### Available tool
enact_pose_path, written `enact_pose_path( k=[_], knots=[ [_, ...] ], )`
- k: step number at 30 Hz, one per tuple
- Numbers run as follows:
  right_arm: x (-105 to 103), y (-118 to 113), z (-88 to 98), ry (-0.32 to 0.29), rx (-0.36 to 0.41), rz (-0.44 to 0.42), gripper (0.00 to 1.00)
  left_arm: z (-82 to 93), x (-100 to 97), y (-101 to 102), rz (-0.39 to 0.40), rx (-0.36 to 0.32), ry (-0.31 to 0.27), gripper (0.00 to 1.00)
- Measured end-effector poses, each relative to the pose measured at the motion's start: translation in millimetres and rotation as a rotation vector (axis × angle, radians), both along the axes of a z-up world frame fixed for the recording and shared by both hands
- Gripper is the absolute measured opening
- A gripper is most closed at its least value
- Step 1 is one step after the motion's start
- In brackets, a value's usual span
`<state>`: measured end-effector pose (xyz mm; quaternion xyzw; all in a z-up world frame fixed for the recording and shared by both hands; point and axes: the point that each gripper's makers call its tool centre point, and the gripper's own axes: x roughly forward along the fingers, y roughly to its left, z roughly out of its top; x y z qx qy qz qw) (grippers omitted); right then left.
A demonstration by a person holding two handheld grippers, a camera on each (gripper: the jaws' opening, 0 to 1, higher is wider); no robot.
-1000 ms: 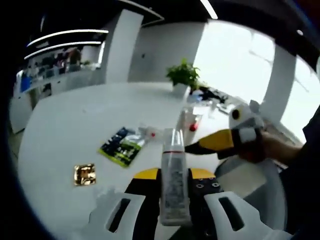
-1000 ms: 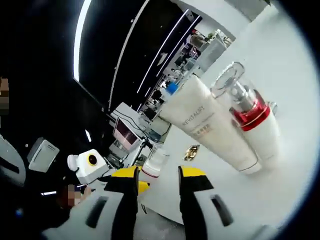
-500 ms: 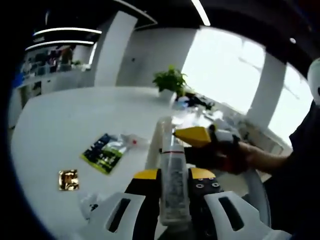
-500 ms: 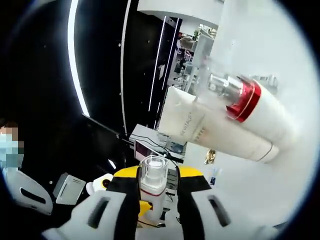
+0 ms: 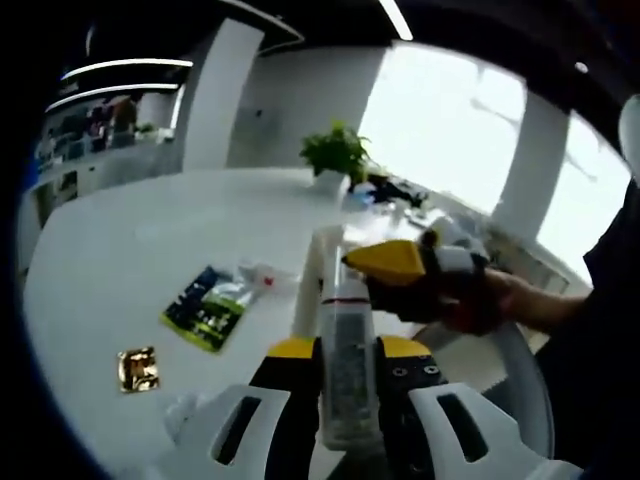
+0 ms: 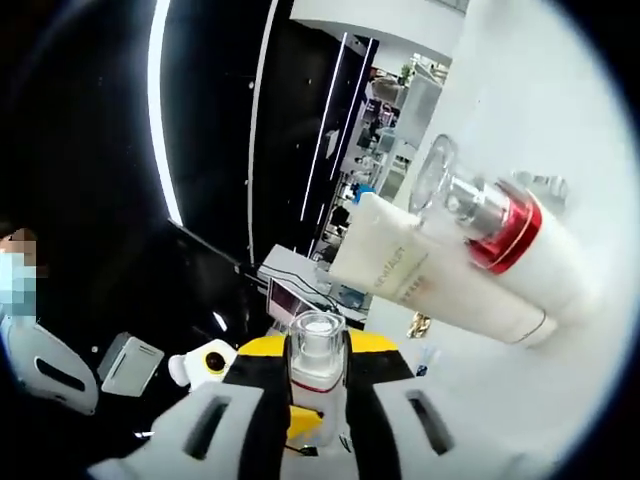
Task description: Arrange the skincare products in the storage area until every visible bottle or jar stands upright without overlapping.
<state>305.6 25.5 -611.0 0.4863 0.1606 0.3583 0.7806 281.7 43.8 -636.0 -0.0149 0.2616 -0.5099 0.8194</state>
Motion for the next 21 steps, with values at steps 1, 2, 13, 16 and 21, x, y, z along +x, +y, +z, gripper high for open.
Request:
enact_pose_path(
  k=[1, 2, 13, 16, 21],
  knots=[
    [0, 0, -0.9, -0.009, -0.021, 0.0, 0.19, -1.8, -0.8, -1, -0.007, 0.01, -0.001, 0.17],
    [0, -1, -1.6, -0.017, -0.047, -0.001, 0.19, -4.8, -2.1, -3, -0.016, 0.024, -0.002, 0.17],
    [0, -3, -12.9, -0.101, -0.266, 0.002, 0.18, -30.0, -2.1, -17, -0.067, 0.103, 0.004, 0.17],
    [3, -2, -16.2, -0.157, -0.371, 0.001, 0.18, -39.5, 1.8, -19, -0.075, 0.147, -0.009, 0.17],
    [7, -3, -15.4, -0.19, -0.432, -0.009, 0.16, -43.2, 10.3, -20, -0.083, 0.178, -0.069, 0.18]
  ],
)
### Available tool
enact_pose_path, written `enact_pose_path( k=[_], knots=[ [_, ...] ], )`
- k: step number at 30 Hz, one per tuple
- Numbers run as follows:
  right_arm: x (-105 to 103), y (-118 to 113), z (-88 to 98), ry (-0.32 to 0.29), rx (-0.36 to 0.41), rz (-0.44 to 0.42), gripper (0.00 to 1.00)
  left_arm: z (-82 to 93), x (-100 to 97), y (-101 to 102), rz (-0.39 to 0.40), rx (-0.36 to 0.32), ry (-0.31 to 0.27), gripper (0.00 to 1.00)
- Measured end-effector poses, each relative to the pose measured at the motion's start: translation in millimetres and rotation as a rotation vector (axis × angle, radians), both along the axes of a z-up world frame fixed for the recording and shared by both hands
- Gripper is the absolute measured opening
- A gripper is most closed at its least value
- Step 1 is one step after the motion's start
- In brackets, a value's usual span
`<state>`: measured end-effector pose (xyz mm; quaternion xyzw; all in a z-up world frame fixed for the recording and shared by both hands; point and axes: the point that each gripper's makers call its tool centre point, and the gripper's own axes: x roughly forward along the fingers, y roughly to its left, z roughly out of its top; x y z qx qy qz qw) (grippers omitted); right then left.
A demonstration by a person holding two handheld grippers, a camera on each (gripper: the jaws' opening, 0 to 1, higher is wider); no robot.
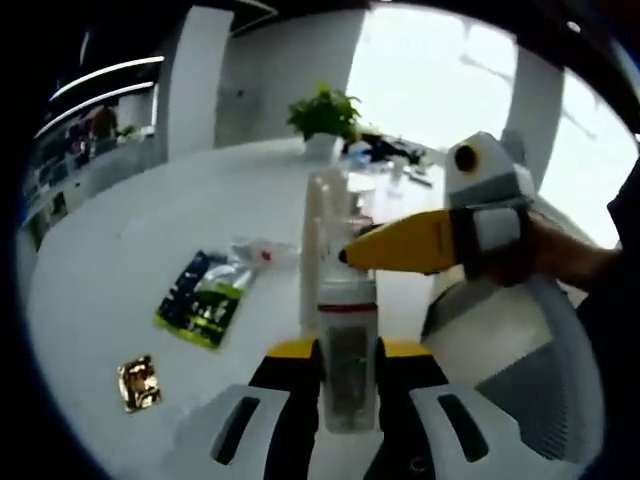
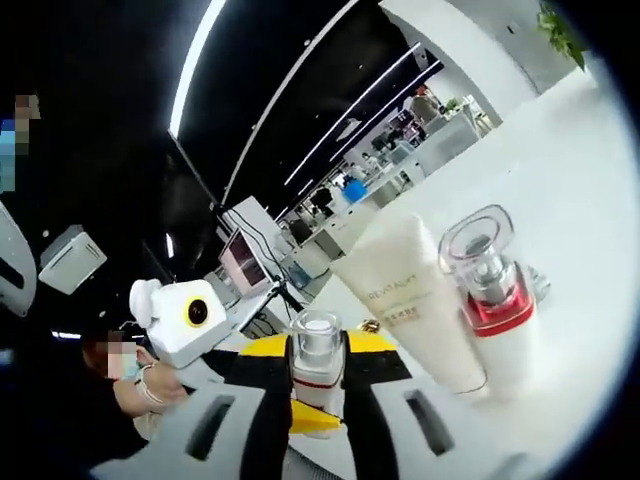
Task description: Arrange the skincare products in the storage area until every visible bottle or jar stands upright without overlapping.
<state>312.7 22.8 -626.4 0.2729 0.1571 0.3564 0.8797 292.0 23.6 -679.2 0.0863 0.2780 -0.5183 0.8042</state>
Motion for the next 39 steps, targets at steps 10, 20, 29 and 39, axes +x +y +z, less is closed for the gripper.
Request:
enact_pose_path(
  k=[10, 20, 29, 39],
  knots=[
    [-3, 4, -12.7, -0.028, -0.124, 0.027, 0.15, -16.4, -3.0, 1, -0.046, 0.068, 0.005, 0.2],
    [-5, 14, -17.6, -0.103, -0.282, 0.072, 0.15, -26.6, -1.7, 6, -0.033, 0.122, -0.004, 0.2],
    [-1, 13, -18.3, -0.14, -0.342, 0.075, 0.15, -25.1, 5.9, 9, 0.018, 0.115, -0.001, 0.26],
    [-4, 24, -28.4, -0.194, -0.493, 0.132, 0.15, -33.7, 8.3, 9, 0.015, 0.167, 0.003, 0.19]
  ],
)
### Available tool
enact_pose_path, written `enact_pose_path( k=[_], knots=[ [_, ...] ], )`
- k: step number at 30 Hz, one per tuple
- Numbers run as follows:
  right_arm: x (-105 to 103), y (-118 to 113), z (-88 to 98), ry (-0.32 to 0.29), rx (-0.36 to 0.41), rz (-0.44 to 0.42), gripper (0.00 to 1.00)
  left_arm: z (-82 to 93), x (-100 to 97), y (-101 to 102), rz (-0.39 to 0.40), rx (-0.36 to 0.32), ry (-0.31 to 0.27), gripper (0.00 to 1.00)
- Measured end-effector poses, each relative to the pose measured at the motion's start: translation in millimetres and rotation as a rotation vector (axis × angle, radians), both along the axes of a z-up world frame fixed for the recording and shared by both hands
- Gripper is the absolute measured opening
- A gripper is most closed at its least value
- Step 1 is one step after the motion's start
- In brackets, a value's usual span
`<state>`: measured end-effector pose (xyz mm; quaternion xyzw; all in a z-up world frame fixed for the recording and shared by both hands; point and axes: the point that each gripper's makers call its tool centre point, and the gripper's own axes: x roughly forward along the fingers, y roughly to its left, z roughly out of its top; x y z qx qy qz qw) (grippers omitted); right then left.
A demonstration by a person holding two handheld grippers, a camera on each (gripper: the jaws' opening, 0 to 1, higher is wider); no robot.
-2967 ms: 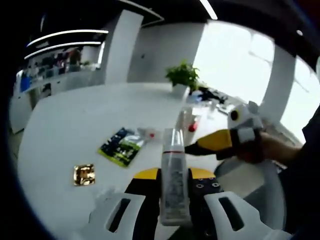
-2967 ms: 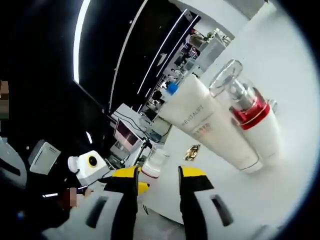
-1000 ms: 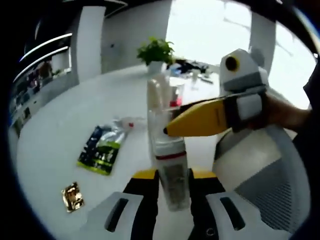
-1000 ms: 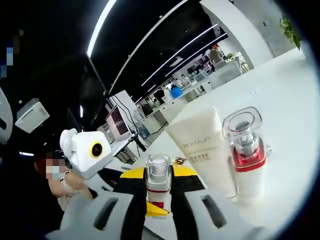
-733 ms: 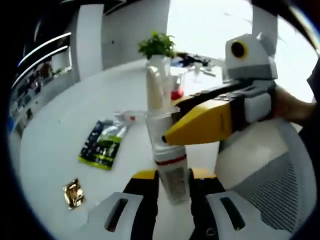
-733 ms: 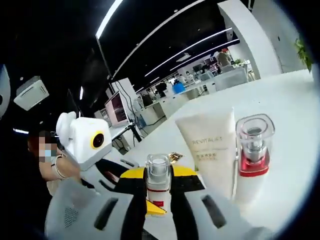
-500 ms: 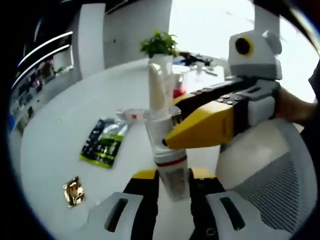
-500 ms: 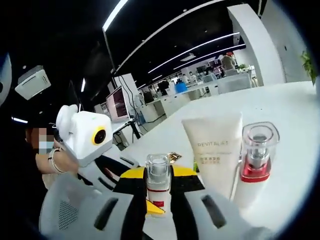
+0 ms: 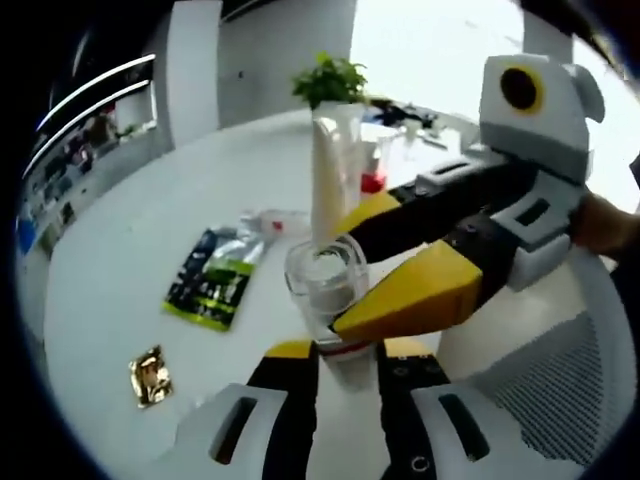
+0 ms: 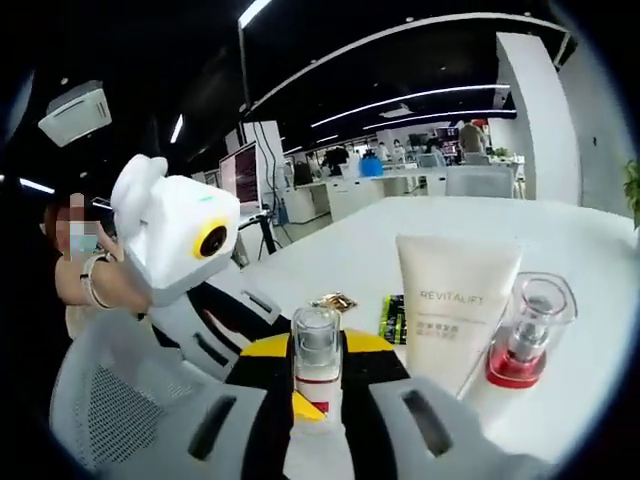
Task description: Arrange the skincare products in the storage area until every visible bottle or jar stands upright without overlapping.
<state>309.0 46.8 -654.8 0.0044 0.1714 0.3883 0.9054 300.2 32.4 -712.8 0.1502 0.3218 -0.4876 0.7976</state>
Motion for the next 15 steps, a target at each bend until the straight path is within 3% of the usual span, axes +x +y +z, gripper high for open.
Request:
enact_pose_path(
  k=[4, 9, 15],
  knots=[
    [0, -3, -3.1, 0.012, -0.018, -0.003, 0.15, -3.6, 2.0, -1, -0.014, 0.013, -0.017, 0.18],
    [-1, -7, -10.5, 0.035, -0.053, -0.009, 0.16, -10.4, 3.8, -2, -0.054, 0.055, -0.08, 0.18],
    [-2, -9, -18.4, 0.046, -0.086, -0.003, 0.17, -18.3, 4.4, -3, -0.086, 0.026, -0.113, 0.17]
  ],
)
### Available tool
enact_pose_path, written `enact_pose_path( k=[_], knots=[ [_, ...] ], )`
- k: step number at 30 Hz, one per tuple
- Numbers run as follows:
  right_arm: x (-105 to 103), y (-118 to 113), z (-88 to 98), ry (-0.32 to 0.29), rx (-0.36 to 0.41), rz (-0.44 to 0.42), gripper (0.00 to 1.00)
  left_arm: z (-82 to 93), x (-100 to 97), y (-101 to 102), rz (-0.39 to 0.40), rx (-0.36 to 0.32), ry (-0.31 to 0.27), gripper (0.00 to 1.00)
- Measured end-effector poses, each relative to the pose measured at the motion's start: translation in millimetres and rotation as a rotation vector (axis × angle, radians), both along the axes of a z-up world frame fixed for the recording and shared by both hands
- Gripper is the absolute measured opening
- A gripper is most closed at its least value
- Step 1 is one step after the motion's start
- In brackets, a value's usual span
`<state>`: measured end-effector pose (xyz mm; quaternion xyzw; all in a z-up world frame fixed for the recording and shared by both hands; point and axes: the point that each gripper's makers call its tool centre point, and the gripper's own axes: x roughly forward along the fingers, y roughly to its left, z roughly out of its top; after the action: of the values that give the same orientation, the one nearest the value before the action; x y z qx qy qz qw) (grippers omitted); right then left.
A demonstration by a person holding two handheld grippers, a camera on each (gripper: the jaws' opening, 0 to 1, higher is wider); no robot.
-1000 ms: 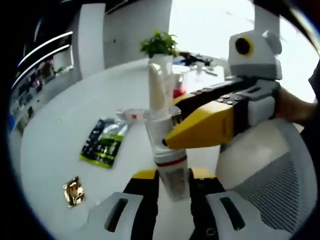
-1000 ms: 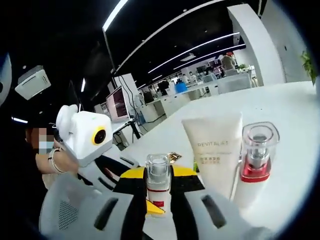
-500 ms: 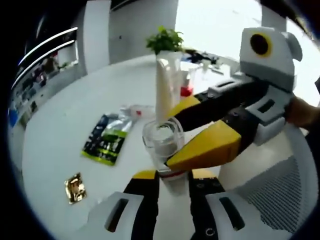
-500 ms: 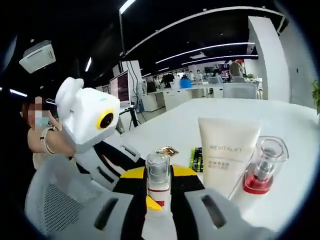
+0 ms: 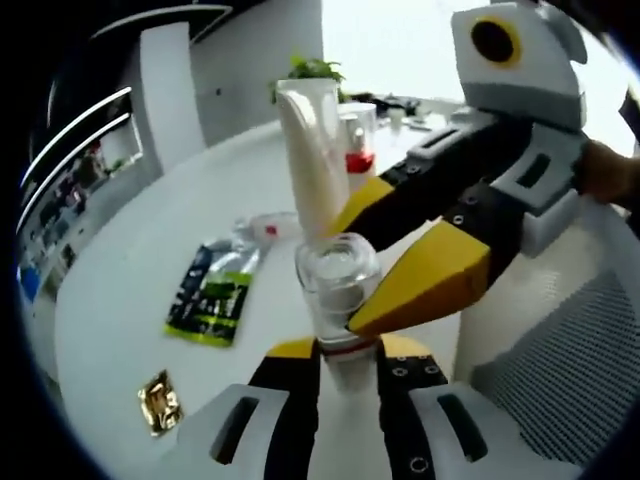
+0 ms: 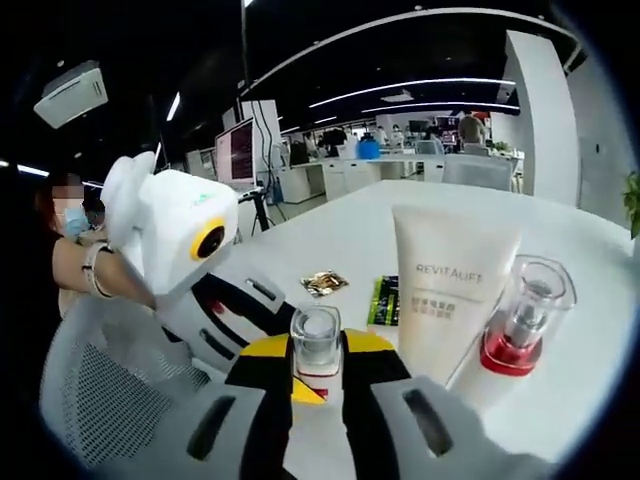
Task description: Arrange the skincare products in the storage area until every visible bottle or jar stands upright without overlapping.
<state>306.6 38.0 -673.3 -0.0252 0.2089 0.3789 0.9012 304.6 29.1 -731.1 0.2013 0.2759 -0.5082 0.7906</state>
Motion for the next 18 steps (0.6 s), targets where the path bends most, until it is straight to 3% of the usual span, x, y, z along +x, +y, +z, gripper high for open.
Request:
enact_pose_path(
  k=[8, 13, 18],
  knots=[
    [-1, 1, -4.1, 0.033, 0.003, 0.004, 0.19, -3.6, 3.6, 1, -0.009, -0.023, -0.01, 0.17],
    [-6, -3, -9.2, 0.05, -0.062, 0.04, 0.2, -3.5, 9.0, 2, 0.008, -0.059, 0.013, 0.17],
    [-10, -10, -19.5, 0.077, -0.147, 0.113, 0.18, -3.3, 9.1, 1, -0.021, -0.076, -0.001, 0.18]
  ],
)
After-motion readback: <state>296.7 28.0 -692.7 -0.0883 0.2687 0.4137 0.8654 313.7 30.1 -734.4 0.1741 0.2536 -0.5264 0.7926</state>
